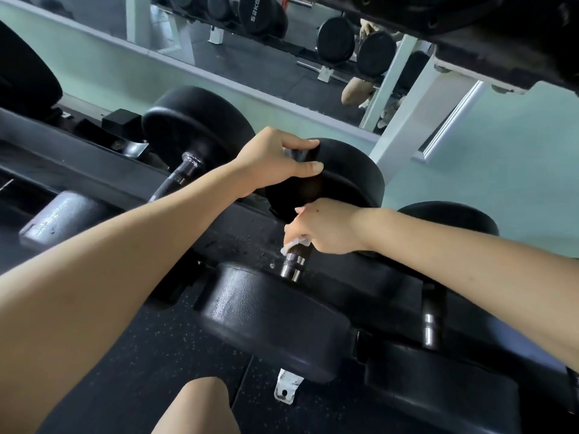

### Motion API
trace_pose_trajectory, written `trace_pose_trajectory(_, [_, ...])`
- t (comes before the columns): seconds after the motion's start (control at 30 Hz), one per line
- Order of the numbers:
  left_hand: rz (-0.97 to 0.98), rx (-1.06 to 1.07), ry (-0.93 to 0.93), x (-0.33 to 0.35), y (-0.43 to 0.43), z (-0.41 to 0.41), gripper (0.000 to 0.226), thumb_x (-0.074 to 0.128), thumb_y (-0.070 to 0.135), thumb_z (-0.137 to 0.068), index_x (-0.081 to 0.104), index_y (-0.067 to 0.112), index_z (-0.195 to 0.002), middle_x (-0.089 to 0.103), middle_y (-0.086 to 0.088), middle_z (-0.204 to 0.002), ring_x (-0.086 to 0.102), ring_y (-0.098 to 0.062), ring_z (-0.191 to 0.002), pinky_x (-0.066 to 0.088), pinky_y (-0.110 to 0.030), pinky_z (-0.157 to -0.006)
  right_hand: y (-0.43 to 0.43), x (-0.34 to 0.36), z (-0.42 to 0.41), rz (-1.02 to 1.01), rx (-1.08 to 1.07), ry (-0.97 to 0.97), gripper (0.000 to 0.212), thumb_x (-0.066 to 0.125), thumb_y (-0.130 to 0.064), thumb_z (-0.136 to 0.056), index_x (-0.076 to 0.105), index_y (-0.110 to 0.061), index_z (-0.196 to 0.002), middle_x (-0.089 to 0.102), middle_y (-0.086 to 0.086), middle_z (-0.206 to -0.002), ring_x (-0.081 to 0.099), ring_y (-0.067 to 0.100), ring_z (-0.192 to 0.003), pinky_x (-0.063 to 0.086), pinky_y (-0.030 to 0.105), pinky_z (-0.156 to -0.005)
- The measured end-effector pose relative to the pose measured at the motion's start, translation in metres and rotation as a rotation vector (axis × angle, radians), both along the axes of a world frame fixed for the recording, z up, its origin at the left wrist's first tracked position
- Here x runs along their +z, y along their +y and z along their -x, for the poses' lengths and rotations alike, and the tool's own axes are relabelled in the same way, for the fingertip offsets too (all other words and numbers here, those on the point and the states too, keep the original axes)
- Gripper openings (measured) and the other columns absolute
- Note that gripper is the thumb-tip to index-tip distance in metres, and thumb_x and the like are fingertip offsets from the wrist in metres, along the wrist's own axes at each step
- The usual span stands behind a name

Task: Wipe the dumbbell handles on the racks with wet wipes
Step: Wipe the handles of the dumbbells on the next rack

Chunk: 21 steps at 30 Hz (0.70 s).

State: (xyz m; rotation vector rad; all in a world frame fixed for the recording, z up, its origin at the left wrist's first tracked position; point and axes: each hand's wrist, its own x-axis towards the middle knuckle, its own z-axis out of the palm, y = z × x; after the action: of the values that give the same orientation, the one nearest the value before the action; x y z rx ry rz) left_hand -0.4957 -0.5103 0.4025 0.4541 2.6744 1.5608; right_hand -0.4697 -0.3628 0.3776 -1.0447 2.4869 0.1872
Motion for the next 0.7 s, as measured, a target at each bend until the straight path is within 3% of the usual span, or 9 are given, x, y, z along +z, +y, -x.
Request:
trace_pose_trajectory(0.1, [-0.015, -0.002, -0.002, -0.003, 0.000, 0.002, 0.047, 0.079, 0.039, -0.072, 0.066, 0.032, -0.117, 0.065, 0.006, -0.119, 0.058, -0.012, -0.111, 0.045, -0.033, -0.102, 0.007, -0.010, -0.018, 0.081, 0.035, -0.020, 0.060, 0.036, 0.013, -0.079, 0.060, -0.020, -0.123, 0.063, 0.003, -0.114, 0.044, 0.019, -0.130, 0.021, 0.038, -0.117])
trace_pose_trajectory(0.2, [-0.027, 0.001, -0.005, -0.005, -0.001, 0.003, 0.047, 0.080, 0.043, -0.068, 0.067, 0.037, -0.113, 0.066, 0.002, -0.117, 0.059, -0.014, -0.110, 0.046, -0.034, -0.101, 0.016, -0.014, -0.038, 0.207, 0.167, 0.013, 0.058, 0.044, 0.017, -0.075, 0.060, -0.013, -0.122, 0.060, 0.001, -0.123, 0.043, 0.010, -0.127, 0.008, 0.030, -0.120])
trace_pose_trajectory(0.33, [-0.020, -0.015, -0.002, -0.003, -0.002, 0.003, 0.047, 0.079, 0.041, -0.070, 0.067, 0.034, -0.115, 0.066, 0.002, -0.118, 0.058, -0.015, -0.112, 0.044, -0.033, -0.102, 0.025, -0.010, -0.033, 0.194, 0.189, 0.170, 0.077, 0.047, 0.016, -0.073, 0.048, -0.028, -0.136, 0.049, -0.008, -0.139, 0.033, 0.005, -0.136, -0.001, 0.025, -0.119])
trace_pose_trajectory(0.43, [-0.019, -0.021, -0.007, -0.002, -0.003, 0.002, 0.046, 0.080, 0.041, -0.069, 0.067, 0.037, -0.112, 0.066, 0.000, -0.119, 0.058, -0.015, -0.113, 0.045, -0.032, -0.102, 0.030, -0.014, -0.022, 0.198, 0.124, 0.319, 0.069, 0.045, 0.015, -0.079, 0.047, -0.023, -0.137, 0.047, -0.003, -0.142, 0.039, 0.014, -0.134, 0.011, 0.029, -0.119])
trace_pose_trajectory(0.53, [-0.024, -0.020, 0.001, -0.003, -0.004, 0.002, 0.044, 0.080, 0.039, -0.070, 0.068, 0.035, -0.112, 0.066, 0.002, -0.118, 0.058, -0.012, -0.113, 0.045, -0.026, -0.100, 0.029, -0.023, -0.024, 0.267, 0.087, 0.315, 0.049, 0.043, 0.007, -0.086, 0.056, -0.019, -0.125, 0.054, 0.002, -0.132, 0.044, 0.016, -0.129, 0.027, 0.035, -0.115])
trace_pose_trajectory(0.63, [0.014, -0.036, 0.042, -0.003, -0.006, 0.002, 0.046, 0.078, 0.041, -0.071, 0.067, 0.033, -0.115, 0.066, 0.012, -0.117, 0.057, -0.003, -0.112, 0.044, -0.022, -0.100, 0.027, -0.029, -0.027, 0.381, 0.136, 0.348, 0.021, 0.050, -0.002, -0.087, 0.052, -0.022, -0.087, 0.056, -0.004, -0.098, 0.054, 0.012, -0.092, 0.048, 0.036, -0.091])
trace_pose_trajectory(0.7, [0.045, -0.056, 0.073, -0.004, -0.008, 0.005, 0.047, 0.078, 0.045, -0.070, 0.067, 0.036, -0.115, 0.063, 0.021, -0.119, 0.054, 0.007, -0.112, 0.041, -0.022, -0.103, 0.030, -0.035, -0.022, 0.402, 0.211, 0.344, 0.017, 0.053, -0.004, -0.089, 0.058, -0.020, -0.089, 0.058, -0.009, -0.095, 0.053, 0.007, -0.093, 0.044, 0.028, -0.096])
